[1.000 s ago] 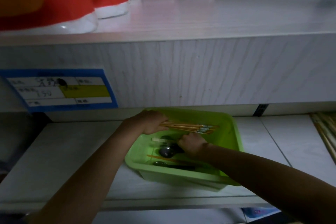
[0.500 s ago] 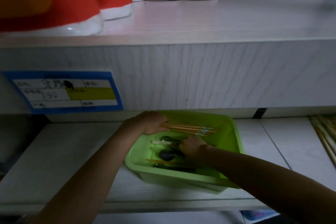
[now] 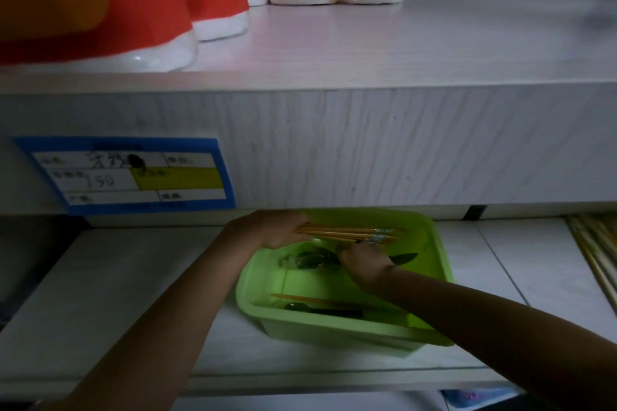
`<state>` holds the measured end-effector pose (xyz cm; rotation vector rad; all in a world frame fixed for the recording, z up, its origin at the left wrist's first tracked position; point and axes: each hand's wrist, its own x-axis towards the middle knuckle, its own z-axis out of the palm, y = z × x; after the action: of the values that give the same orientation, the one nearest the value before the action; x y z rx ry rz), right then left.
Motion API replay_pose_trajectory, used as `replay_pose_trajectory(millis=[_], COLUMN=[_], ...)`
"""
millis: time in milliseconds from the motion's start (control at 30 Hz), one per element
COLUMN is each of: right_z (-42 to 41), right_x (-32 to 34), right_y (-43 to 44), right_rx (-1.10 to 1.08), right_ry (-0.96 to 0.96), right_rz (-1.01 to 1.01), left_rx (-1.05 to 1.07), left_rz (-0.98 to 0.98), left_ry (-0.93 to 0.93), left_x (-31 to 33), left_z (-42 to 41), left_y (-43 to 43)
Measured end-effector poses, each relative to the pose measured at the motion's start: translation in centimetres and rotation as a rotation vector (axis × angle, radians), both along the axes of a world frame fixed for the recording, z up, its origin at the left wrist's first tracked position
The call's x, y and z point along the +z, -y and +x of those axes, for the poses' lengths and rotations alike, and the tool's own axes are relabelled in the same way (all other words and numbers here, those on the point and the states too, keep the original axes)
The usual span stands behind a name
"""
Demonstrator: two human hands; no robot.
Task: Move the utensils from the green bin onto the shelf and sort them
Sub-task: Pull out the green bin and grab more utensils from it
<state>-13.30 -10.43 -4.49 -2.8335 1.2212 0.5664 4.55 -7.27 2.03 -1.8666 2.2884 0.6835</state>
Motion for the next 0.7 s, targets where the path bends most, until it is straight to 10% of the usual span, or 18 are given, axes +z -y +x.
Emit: replay_pose_trajectory(millis=[700], right_z=[0.2], right_x=[-1.5], right_y=[0.3], right_rx=[-0.129], right_ry=[0.039], right_rz=[0.356], left_rx=[-0.029], left_rz=[-0.058], left_ry=[0.028], left_x=[-0.1], left_z=[0.0], left_y=[0.0])
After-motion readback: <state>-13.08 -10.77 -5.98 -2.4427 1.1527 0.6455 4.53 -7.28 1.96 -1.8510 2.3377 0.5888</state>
